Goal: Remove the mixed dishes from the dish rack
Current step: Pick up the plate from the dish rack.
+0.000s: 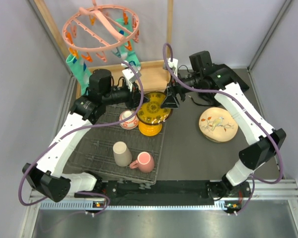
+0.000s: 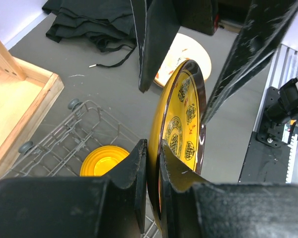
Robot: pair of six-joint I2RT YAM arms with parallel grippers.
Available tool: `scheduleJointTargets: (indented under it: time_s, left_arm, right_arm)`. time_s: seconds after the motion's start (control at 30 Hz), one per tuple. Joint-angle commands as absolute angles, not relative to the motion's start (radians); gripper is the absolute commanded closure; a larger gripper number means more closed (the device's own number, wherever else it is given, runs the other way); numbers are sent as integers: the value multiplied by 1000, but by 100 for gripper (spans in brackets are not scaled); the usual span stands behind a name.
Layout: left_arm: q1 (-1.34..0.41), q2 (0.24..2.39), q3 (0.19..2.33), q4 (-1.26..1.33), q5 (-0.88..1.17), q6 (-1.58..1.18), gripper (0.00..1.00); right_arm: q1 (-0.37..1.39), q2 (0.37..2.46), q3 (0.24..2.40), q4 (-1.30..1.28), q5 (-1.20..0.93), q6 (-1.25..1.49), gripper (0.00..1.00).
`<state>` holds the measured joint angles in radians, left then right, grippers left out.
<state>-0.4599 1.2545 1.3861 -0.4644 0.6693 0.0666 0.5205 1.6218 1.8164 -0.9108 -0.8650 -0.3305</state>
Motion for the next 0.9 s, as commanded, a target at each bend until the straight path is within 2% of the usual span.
scheduleJointTargets:
  time_s: [0.0, 0.07, 0.1, 0.17, 0.2, 0.33, 0.43, 0.47, 0.53, 0.57, 0.67, 0.77, 0.87]
  left_arm:
    - [-466, 1236, 1399, -370, 716, 43, 100]
    - [-466, 1230, 1391, -364, 716, 43, 100]
    - [-466, 1230, 1382, -359, 715, 43, 100]
    - [-466, 1221, 1374, -351, 712, 43, 100]
    - [-466, 1218, 1368, -350, 709, 41, 100]
    - [-466, 1204, 1359, -347, 689, 43, 99]
    - [-466, 1187, 1351, -347, 673, 51, 74]
    - [-466, 1183, 1348, -345, 667, 52, 50]
    - [-466, 1169, 1344, -342, 632, 51, 26]
    - [-466, 1167, 1342, -342, 617, 51, 10]
    - [-466, 1157, 1347, -350, 569, 58, 2]
    - [-465, 1141, 1348, -364, 526, 66, 1]
    - [-465, 1128, 1338, -387, 465, 81, 1]
  right_arm:
    - [554, 1634, 1868, -902, -862, -357, 40]
    - [558, 1637, 1868, -910, -850, -365, 50]
    - [558, 1638, 1867, -911, -844, -368, 61]
    - [563, 1637, 1865, -916, -836, -373, 73]
    - [563, 1638, 1862, -916, -830, -373, 85]
    - [565, 1631, 1855, -920, -821, -377, 90]
    - [563, 1621, 1841, -922, -804, -383, 95]
    - [563, 1618, 1836, -922, -801, -387, 98]
    - [564, 1611, 1825, -925, -782, -387, 100]
    - [565, 1609, 1821, -928, -775, -388, 100]
    - [563, 1603, 1802, -939, -732, -391, 100]
    - [543, 1592, 1772, -946, -703, -387, 100]
    - [448, 1574, 1717, -933, -738, -348, 100]
